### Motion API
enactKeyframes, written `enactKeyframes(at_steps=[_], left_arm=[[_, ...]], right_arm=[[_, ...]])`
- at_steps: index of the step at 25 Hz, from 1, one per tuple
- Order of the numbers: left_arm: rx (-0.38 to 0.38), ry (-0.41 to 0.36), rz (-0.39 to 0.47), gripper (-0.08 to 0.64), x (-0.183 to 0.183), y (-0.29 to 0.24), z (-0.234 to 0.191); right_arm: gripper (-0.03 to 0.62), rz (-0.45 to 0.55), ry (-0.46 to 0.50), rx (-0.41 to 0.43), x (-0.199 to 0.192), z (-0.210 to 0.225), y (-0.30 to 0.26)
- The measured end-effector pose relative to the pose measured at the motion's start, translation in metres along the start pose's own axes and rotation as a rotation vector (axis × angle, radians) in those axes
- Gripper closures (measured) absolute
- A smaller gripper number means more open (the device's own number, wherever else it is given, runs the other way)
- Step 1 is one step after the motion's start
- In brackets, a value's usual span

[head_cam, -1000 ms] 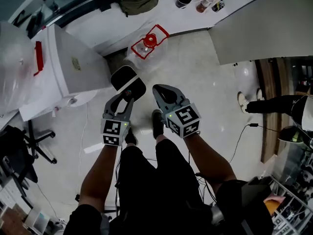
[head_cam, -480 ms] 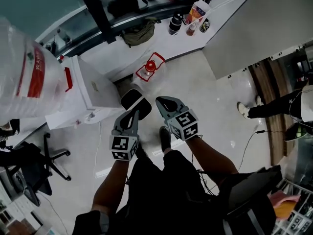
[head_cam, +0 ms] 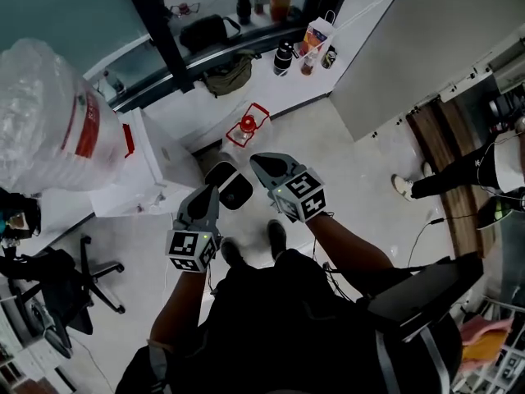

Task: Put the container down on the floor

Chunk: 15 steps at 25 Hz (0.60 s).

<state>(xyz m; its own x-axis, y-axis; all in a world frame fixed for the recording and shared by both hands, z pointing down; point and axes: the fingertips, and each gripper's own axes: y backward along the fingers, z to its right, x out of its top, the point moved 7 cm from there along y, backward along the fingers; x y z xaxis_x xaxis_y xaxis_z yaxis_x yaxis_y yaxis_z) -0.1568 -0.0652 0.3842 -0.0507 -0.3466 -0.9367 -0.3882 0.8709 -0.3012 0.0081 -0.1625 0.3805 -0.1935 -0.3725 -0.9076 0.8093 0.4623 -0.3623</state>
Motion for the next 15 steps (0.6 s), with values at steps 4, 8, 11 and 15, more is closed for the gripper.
enactKeyframes(at_steps=[4, 8, 11, 15], left_arm=[[-0.007, -0.026, 0.006, 0.548, 0.017, 0.014, 0.008], [-0.046, -0.039, 0.038, 0.548, 0.035, 0.027, 0.017], [0.003, -0.027, 0.039, 0.549, 0.044, 0.034, 0.016], [0.038, -0.009, 0.055, 0.549, 0.050, 0.042, 0.014]], right_arm=[[0.584, 0.030, 0.011, 0.005, 0.021, -0.008, 0.014], [0.584, 0.064, 0.019, 0.004, 0.034, -0.011, 0.027], [0.584, 0.076, 0.028, 0.001, 0.043, -0.013, 0.034], [0.584, 0.104, 0.050, -0.021, 0.056, -0.018, 0.041]])
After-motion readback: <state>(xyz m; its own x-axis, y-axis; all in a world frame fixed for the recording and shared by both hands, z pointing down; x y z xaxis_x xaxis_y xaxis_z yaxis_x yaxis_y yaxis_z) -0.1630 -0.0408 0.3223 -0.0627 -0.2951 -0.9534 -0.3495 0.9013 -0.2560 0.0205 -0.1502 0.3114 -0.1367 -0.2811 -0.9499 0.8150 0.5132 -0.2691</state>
